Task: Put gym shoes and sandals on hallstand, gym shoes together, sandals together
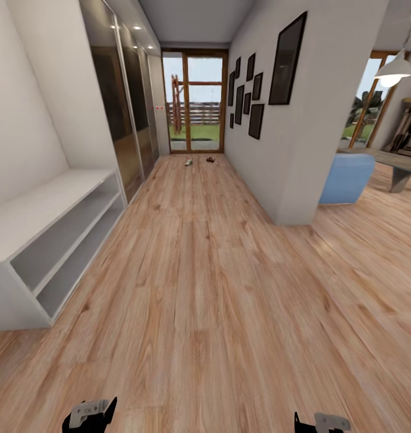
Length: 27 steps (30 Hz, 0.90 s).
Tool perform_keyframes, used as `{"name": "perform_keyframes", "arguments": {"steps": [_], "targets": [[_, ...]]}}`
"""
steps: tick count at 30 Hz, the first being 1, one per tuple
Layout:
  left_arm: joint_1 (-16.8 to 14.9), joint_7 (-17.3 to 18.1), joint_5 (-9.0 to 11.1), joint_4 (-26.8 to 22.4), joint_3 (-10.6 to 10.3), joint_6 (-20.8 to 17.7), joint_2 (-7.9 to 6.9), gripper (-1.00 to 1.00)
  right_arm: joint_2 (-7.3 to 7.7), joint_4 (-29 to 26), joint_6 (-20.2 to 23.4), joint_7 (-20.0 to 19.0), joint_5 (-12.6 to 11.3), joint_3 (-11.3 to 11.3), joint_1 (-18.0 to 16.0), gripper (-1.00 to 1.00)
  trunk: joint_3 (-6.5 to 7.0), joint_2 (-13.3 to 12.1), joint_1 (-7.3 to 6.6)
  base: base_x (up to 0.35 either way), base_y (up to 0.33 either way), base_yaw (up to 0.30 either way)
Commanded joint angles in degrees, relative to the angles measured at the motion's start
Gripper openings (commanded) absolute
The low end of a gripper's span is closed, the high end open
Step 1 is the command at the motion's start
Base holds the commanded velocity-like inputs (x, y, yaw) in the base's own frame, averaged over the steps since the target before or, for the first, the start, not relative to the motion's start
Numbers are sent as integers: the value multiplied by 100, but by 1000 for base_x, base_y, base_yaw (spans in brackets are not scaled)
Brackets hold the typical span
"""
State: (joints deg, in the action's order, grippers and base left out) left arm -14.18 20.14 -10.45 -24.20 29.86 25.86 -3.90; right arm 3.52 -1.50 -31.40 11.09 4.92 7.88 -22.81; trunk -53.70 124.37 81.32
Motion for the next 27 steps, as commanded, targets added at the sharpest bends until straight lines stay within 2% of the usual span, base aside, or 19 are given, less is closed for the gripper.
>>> {"name": "perform_keyframes", "arguments": {"steps": [1,12,21,27], "targets": [[-6,33,-54,3,51,26,4,100,0,4,-15,21,53,38,-4,100,-5,2,3,339,0,0],[-6,33,-46,-1,50,31,3,100,-15,5,-15,27,51,38,-4,100,-5,2,3,339,0,0],[-6,33,-52,2,49,30,3,100,-301,6,-15,19,45,40,-4,100,-5,2,3,339,0,0],[-6,33,-56,3,47,30,4,100,-356,2,-15,16,45,42,-4,100,-5,2,3,339,0,0]]}}
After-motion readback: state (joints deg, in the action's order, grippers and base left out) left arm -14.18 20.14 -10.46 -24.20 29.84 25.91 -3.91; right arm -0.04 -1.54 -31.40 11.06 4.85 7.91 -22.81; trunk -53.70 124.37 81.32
